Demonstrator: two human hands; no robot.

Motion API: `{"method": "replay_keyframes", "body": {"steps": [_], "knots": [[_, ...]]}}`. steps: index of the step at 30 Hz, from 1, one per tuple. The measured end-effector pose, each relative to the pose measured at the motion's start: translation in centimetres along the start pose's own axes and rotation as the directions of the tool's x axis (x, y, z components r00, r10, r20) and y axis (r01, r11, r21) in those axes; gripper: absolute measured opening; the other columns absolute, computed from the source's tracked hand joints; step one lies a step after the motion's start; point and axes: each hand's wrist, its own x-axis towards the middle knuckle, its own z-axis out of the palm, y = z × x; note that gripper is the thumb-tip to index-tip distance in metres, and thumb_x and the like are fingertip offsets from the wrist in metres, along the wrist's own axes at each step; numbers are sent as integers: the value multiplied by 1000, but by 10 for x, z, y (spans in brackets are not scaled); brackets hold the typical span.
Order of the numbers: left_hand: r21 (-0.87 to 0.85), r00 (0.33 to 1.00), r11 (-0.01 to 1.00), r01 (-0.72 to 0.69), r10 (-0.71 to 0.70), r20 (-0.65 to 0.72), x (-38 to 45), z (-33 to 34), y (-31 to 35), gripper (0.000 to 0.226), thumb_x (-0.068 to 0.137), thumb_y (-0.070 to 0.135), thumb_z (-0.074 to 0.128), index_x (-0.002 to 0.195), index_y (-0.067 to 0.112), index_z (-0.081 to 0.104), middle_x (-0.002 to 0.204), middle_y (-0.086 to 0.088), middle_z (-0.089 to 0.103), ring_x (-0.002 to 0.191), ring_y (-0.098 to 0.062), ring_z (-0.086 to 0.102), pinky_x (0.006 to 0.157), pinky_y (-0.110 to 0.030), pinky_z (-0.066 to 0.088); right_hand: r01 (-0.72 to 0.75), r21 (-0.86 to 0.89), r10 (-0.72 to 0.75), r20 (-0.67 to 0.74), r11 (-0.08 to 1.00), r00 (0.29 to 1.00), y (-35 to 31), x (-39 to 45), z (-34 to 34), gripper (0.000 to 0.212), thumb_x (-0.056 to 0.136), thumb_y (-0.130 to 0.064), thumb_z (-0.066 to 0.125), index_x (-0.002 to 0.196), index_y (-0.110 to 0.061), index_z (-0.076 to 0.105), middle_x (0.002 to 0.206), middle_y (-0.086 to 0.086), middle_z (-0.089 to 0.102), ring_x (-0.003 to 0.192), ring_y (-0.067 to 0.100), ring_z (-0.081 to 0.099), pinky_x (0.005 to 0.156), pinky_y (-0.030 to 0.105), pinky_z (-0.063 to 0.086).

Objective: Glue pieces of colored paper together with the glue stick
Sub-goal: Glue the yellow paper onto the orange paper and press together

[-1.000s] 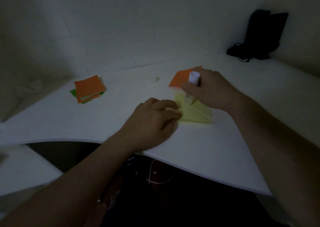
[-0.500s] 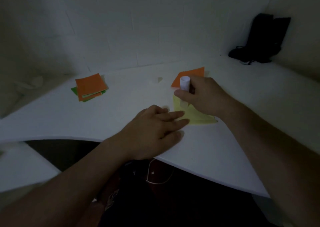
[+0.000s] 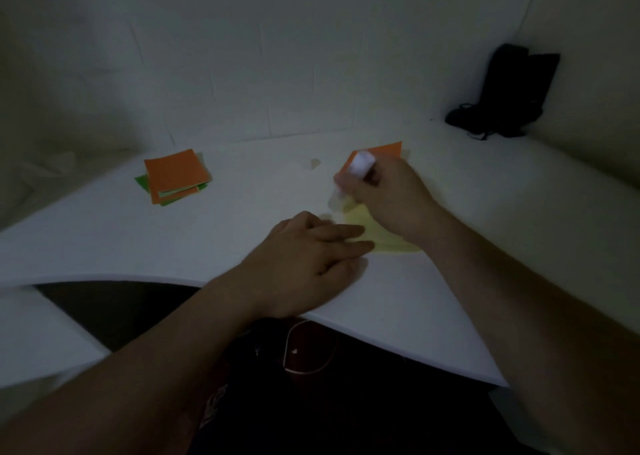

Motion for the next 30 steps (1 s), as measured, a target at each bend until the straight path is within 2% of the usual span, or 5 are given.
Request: {"method": "replay_keyframes", "body": {"steps": [5, 12, 18, 23, 30], "knots": [[32, 1000, 999, 0, -1, 30, 16, 2, -9, 65, 100, 72, 0, 152, 53, 33, 163, 22, 32, 141, -15, 44, 111, -45, 34, -51, 90, 81, -371, 995, 925, 1, 1, -26, 20, 99, -43, 64, 96, -23, 65, 77, -13, 66, 63, -8, 58, 59, 19, 43], [105, 997, 993, -55, 61, -52, 15, -3, 0, 57, 105, 58, 23, 151, 36, 49, 160, 7, 43, 126, -20, 44, 107, -37, 32, -57, -190, 15, -216, 980, 976, 11, -9, -23, 20, 99, -40, 64, 106, -22, 64, 80, -18, 60, 69, -10, 55, 60, 3, 36], [113, 999, 993, -25, 30, -43, 13, -4, 3, 62, 103, 61, 18, 152, 37, 48, 161, 9, 41, 123, -20, 39, 104, -32, 30, -42, -229, 17, -110, 973, 994, 18, -7, -17, 20, 96, -49, 66, 104, -33, 58, 83, -13, 63, 78, 8, 59, 63, 18, 39], [115, 1000, 993, -10, 10, -3, 14, -3, 1, 66, 102, 67, 10, 154, 42, 42, 163, 12, 37, 127, -25, 43, 107, -43, 35, -32, -255, 14, -73, 966, 997, 19, -3, -15, 37, 95, -47, 67, 121, -21, 64, 96, -16, 60, 84, 2, 54, 61, -1, 32], [117, 999, 992, -39, 39, 2, 15, -5, 2, 72, 102, 67, 4, 153, 38, 45, 162, 9, 40, 130, -24, 47, 108, -44, 34, -60, -304, 39, -76, 951, 996, 27, -2, -28, 43, 95, -47, 67, 124, -16, 65, 108, -7, 68, 92, 4, 57, 60, 4, 31]]}}
